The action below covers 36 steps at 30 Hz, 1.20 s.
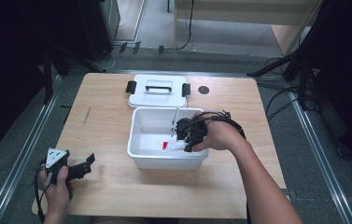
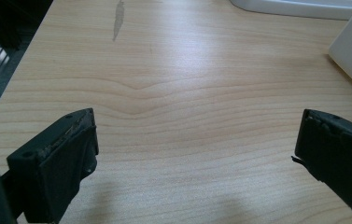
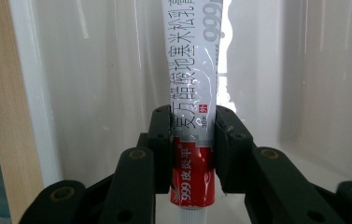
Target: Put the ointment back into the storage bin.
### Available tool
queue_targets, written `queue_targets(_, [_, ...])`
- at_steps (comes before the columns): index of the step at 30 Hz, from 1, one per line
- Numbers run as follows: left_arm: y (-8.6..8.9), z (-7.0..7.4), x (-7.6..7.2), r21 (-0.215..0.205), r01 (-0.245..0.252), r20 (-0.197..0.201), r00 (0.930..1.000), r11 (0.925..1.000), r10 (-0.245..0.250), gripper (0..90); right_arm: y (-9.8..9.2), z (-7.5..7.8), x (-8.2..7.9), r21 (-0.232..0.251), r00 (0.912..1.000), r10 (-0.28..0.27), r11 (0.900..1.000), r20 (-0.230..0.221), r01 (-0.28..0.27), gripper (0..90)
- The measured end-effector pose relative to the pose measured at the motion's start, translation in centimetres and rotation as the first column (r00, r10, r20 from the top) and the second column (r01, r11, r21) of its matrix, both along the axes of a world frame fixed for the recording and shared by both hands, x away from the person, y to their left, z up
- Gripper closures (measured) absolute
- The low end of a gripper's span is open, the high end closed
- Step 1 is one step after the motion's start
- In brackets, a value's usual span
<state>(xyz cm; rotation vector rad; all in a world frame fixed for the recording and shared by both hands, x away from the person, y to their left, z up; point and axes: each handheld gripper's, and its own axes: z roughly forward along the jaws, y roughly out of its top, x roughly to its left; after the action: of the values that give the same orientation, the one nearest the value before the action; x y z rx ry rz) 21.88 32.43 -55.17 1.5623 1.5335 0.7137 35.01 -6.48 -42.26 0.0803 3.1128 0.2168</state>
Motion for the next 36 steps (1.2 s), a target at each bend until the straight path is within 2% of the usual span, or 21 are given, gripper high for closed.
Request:
queue_targets(6, [0.0,0.0,0.0,0.000,0.000,0.000,1.0000,1.0000,0.000,0.0,0.2,-0.3,0.1,-0.007,1.0000,-0.002,1.000,-0.005,0.002,71.6])
queue_targets(14, [0.0,0.0,0.0,0.000,0.000,0.000,1.0000,1.0000,0.000,0.0,0.6,-1.1,0.3,-0.048,0.9998,-0.006,0.999,-0.018,0.005,71.6])
queue_targets(21, [0.0,0.0,0.0,-0.002,0.000,-0.001,1.0000,1.0000,0.000,0.0,1.0,-1.5,0.4,-0.055,0.9996,-0.004,0.999,-0.027,0.002,71.5])
queue_targets(33, [0.0,0.0,0.0,-0.001,0.000,0.001,1.0000,1.0000,0.000,0.0,1.0,-2.3,0.7,-0.097,0.9983,-0.035,0.995,-0.046,0.031,71.0])
queue_targets(36, [0.0,0.0,0.0,-0.001,0.000,0.000,1.0000,1.0000,0.000,0.0,1.0,-2.5,0.7,-0.093,0.9978,-0.039,0.995,-0.053,0.034,71.7])
